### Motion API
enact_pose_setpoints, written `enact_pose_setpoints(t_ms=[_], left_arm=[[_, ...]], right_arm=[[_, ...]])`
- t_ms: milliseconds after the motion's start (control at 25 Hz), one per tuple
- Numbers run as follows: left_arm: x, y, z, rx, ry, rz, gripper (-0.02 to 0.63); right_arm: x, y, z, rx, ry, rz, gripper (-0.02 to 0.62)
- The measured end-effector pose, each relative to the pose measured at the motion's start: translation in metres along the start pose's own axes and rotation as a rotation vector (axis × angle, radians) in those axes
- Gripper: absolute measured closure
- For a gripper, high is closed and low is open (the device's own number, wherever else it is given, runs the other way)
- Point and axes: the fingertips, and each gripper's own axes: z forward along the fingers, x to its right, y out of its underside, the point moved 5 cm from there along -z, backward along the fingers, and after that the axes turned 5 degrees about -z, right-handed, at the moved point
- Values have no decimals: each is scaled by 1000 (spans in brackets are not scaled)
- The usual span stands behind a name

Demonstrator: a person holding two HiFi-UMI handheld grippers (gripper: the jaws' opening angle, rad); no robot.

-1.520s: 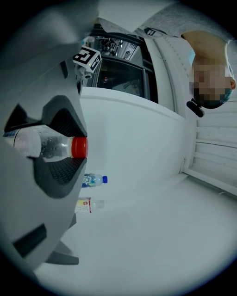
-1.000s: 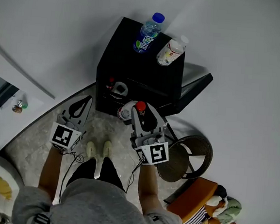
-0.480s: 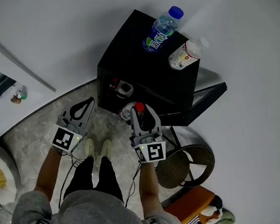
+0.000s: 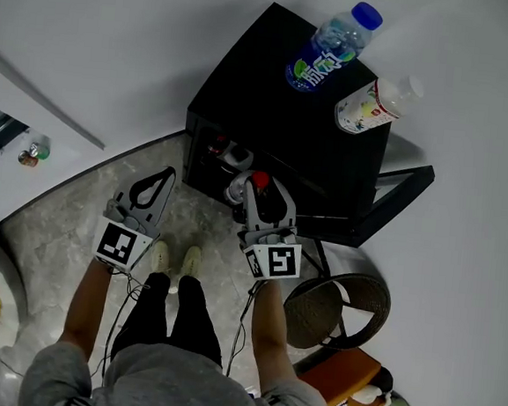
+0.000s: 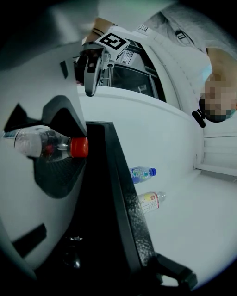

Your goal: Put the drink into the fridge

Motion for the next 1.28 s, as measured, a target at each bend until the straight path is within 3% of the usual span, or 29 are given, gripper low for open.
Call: enact_pose_setpoints(t_ms=[560, 1280], left_arm=[[-28, 50, 25, 23, -60, -3, 604], [-54, 71, 44, 40, -85, 24, 604]], right_arm=[[18, 66, 51, 16, 3, -27, 443], [33, 96, 94, 51, 23, -55, 443]])
